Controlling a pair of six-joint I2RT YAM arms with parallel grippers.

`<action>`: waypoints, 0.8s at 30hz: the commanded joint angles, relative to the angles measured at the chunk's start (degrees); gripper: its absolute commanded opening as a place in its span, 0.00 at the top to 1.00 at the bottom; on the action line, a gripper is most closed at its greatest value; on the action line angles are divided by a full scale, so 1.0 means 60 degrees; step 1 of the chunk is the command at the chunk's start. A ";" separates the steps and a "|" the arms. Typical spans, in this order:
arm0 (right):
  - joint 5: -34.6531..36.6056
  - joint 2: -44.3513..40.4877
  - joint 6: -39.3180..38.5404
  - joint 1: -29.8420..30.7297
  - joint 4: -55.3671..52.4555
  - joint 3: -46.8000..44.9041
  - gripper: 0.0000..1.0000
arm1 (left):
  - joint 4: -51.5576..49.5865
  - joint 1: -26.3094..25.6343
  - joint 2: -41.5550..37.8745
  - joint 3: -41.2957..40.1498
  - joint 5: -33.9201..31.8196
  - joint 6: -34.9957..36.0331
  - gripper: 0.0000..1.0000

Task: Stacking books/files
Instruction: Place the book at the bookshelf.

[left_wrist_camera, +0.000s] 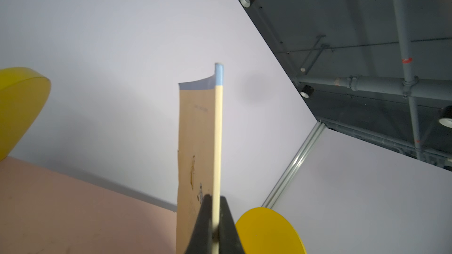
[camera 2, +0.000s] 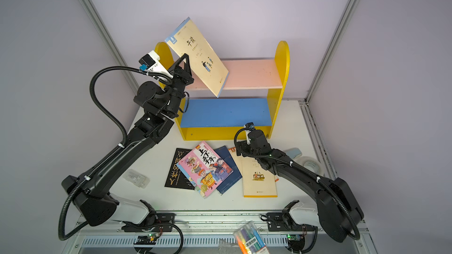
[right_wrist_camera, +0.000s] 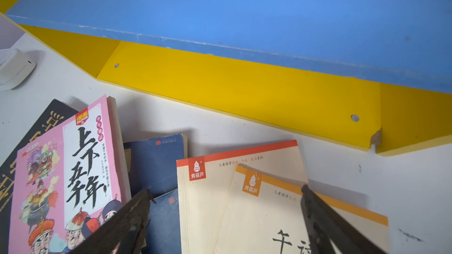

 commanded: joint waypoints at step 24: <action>-0.0727 0.0188 -0.0246 0.0046 0.0239 0.0608 0.02 | -0.0486 -0.0080 0.0049 -0.1661 -0.3737 -0.0747 1.00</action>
